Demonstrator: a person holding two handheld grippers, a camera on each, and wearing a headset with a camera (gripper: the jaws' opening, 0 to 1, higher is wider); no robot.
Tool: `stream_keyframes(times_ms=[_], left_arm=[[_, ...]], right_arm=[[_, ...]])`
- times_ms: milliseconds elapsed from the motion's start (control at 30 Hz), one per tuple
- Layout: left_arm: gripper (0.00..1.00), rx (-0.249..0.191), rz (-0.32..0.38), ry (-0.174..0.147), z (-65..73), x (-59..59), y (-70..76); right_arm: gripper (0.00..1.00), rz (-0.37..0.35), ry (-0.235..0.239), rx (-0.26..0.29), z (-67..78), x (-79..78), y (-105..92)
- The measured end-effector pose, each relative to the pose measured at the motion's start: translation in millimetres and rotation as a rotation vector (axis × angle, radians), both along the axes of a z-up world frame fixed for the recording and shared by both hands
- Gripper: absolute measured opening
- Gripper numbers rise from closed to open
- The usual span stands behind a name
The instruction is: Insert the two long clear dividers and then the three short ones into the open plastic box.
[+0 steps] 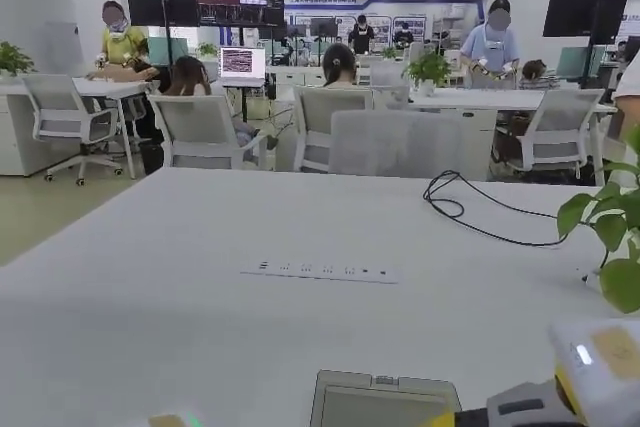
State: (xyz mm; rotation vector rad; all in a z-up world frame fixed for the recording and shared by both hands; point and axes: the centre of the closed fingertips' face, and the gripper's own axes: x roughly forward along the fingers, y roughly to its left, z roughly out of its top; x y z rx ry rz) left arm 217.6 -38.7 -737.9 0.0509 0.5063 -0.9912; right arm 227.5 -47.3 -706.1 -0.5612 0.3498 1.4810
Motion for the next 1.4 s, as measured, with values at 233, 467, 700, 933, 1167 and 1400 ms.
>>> stream_keyframes(times_ms=[233,467,700,933,1167,1400], left_arm=[[0.00,0.025,-0.118,-0.036,-1.0,-13.7,-10.5],[0.00,0.012,-0.214,-0.079,6.2,-25.9,-19.7],[0.00,0.009,-0.292,-0.116,11.2,-36.0,-26.1],[0.00,-0.006,-0.328,-0.132,14.6,-41.0,-29.2],[0.00,-0.020,-0.359,-0.135,16.8,-45.3,-31.3],[0.00,-0.002,-0.371,-0.182,16.5,-44.9,-31.0]], right_arm=[[0.30,0.077,0.050,-0.012,-5.1,-17.0,-2.6],[0.24,0.157,0.102,-0.028,-8.7,-36.8,-4.3],[0.15,0.221,0.153,-0.038,-9.5,-54.9,-6.3],[0.07,0.231,0.157,-0.038,-9.2,-56.2,-9.6],[0.03,0.231,0.194,-0.024,-5.7,-58.9,-10.1],[0.03,0.201,0.222,-0.030,-6.0,-56.4,-9.2]])
